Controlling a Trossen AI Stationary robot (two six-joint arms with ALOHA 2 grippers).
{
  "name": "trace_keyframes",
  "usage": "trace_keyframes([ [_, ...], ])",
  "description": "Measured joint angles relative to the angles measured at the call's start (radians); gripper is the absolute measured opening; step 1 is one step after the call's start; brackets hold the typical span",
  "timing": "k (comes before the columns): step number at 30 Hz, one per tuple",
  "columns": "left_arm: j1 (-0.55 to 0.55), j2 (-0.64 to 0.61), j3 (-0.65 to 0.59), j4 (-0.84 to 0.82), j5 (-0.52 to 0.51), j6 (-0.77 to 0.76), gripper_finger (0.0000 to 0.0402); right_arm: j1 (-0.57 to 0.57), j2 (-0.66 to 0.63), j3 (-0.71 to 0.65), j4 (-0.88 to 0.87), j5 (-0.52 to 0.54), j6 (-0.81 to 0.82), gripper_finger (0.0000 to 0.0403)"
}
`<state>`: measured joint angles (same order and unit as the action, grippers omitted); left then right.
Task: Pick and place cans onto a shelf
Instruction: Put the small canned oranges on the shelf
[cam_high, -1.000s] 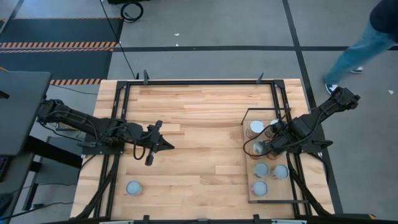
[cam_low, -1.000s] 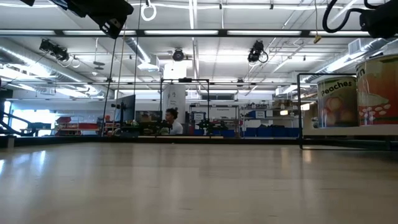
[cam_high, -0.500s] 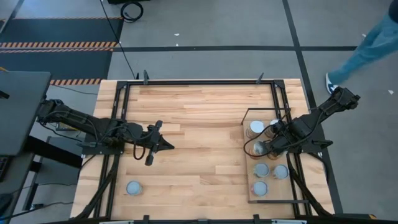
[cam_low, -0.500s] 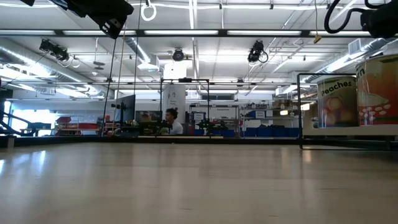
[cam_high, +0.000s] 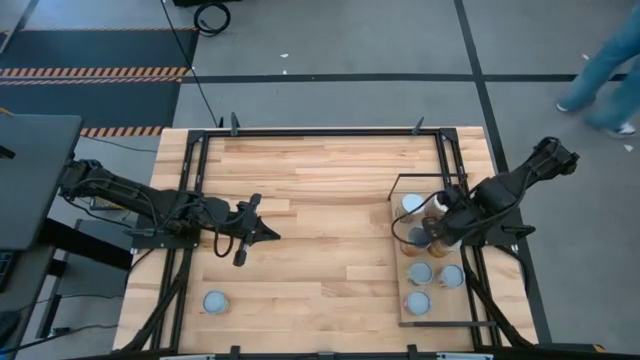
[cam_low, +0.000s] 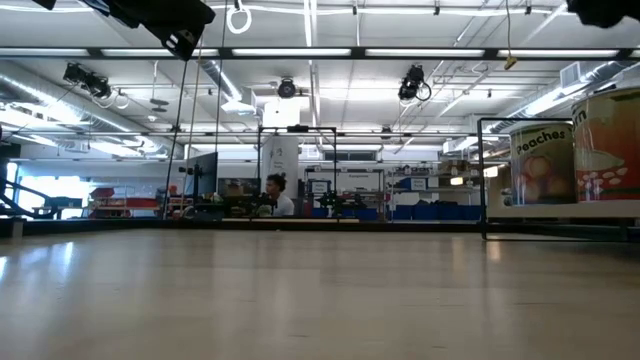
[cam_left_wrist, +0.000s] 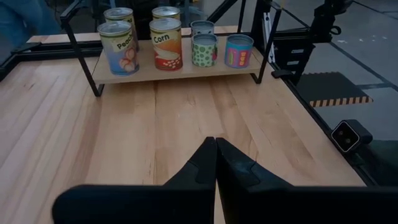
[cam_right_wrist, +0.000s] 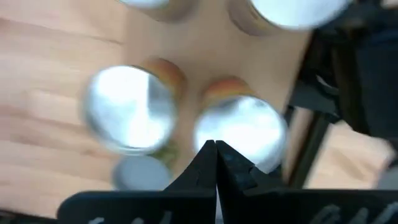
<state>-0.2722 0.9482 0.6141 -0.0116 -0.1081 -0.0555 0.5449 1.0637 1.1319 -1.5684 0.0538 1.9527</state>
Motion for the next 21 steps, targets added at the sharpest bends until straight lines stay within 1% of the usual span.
trace_keyframes([
  [2, 0.000, 0.000, 0.000, 0.000, 0.000, 0.000, 0.0011, 0.000, 0.004, 0.045, -0.002, 0.062, -0.003, 0.0003],
  [5, 0.000, -0.012, 0.000, -0.003, 0.000, 0.000, 0.0011, 0.001, 0.040, 0.117, 0.007, 0.200, -0.029, 0.0003],
  [7, 0.000, -0.039, 0.000, -0.012, 0.000, 0.002, 0.0011, 0.000, 0.073, 0.162, 0.047, 0.307, -0.082, 0.0003],
  [10, 0.000, -0.090, 0.000, -0.036, 0.000, 0.015, 0.0011, -0.005, 0.132, 0.219, 0.161, 0.446, -0.201, 0.0003],
  [14, 0.000, -0.153, 0.000, -0.070, 0.000, 0.016, 0.0011, -0.028, 0.197, 0.282, 0.354, 0.632, -0.440, 0.0009],
  [17, -0.001, -0.184, 0.000, -0.102, 0.001, 0.011, 0.0011, -0.044, 0.222, 0.294, 0.575, 0.758, -0.679, 0.0017],
  [19, -0.001, -0.198, 0.000, -0.129, 0.001, 0.005, 0.0011, -0.050, 0.236, 0.294, 0.738, 0.809, -0.868, 0.0022],
  [21, -0.001, -0.205, 0.000, -0.159, 0.001, -0.013, 0.0011, -0.050, 0.257, 0.294, 0.904, 0.833, -1.030, 0.0024],
])
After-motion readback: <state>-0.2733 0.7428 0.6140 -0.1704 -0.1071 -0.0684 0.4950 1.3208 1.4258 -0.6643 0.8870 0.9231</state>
